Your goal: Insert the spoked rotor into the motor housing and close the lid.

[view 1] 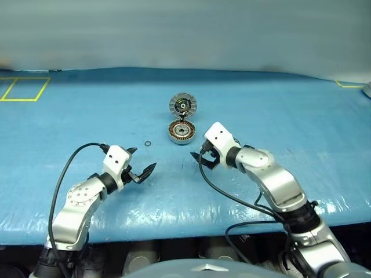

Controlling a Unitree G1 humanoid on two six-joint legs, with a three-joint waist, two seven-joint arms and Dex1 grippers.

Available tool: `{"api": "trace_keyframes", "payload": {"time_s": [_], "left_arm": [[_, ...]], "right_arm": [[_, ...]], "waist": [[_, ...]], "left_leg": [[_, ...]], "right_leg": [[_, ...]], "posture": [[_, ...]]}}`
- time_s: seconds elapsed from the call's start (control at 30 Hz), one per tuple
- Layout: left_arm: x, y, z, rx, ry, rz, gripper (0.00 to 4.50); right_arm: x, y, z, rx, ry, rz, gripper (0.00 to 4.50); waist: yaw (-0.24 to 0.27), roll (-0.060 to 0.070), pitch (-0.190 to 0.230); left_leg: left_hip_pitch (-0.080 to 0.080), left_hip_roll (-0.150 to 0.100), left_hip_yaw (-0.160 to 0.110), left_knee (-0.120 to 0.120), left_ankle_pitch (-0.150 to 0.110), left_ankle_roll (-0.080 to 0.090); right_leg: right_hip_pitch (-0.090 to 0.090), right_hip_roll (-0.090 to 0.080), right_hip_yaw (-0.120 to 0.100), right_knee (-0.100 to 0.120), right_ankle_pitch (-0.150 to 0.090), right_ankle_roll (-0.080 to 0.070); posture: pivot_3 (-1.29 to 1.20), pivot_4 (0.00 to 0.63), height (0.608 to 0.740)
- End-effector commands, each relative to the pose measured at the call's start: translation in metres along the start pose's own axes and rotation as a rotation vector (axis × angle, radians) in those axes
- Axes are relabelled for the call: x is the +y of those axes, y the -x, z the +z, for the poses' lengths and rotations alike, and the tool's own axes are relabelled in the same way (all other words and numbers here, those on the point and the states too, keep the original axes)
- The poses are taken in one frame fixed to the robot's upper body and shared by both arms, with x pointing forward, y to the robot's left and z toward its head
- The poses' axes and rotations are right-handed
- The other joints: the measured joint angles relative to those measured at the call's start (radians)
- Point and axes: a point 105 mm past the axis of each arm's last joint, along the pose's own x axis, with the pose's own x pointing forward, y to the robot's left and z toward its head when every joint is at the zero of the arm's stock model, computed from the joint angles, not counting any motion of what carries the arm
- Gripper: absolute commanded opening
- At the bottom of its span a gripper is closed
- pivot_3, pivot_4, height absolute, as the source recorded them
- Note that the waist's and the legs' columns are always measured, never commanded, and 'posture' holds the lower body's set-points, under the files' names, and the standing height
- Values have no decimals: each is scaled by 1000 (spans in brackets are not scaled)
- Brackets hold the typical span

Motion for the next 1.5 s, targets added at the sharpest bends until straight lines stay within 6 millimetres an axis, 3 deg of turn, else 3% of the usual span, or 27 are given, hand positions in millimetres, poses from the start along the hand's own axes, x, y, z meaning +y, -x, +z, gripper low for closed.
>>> {"api": "trace_keyframes", "payload": {"time_s": [0.03,0.27,0.4,1.0,1.1,1.3,1.33,1.5], "left_arm": [[-9,2,10,-62,-28,-11,4500],[-29,8,5,-78,-2,-46,4500],[-33,11,2,-71,15,-43,4500],[-36,10,-1,-62,26,-43,4500],[-34,9,0,-69,22,-36,4500],[-31,11,0,-69,17,-21,4500],[-30,11,0,-68,17,-17,4500],[-24,13,2,-69,10,0,4500]], "right_arm": [[-4,-14,22,6,24,27,4450],[-1,-48,41,18,105,86,4450],[2,-58,42,25,119,109,4450],[20,-75,-6,214,61,243,4450],[25,-77,-13,263,29,270,3886],[39,-77,-18,310,-31,314,1960],[44,-76,-19,317,-41,322,1794],[70,-67,-24,335,-82,377,1793]], "waist": [[0,0,0],[4,1,0],[3,1,1],[-6,2,1],[-7,2,0],[-8,1,-2],[-8,1,-3],[-11,0,-4]], "left_leg": [[0,0,0,0,0,0],[-1,0,-1,-2,0,0],[-1,1,0,-2,0,0],[1,1,0,-1,0,0],[2,1,0,-1,0,0],[3,1,0,-2,0,0],[3,1,0,-2,0,0],[5,2,0,-4,0,0]], "right_leg": [[0,0,0,0,0,0],[-1,0,-1,-1,1,2],[-1,-1,-1,-1,1,2],[1,-1,-1,0,1,1],[2,-1,-1,0,0,1],[2,-1,-1,0,0,0],[2,-1,-1,0,0,0],[4,-1,-1,0,-1,-2]], "posture": [[0,150,740],[0,150,740],[0,150,740],[0,150,740],[0,150,740],[0,150,740],[0,150,740],[0,150,740]]}}
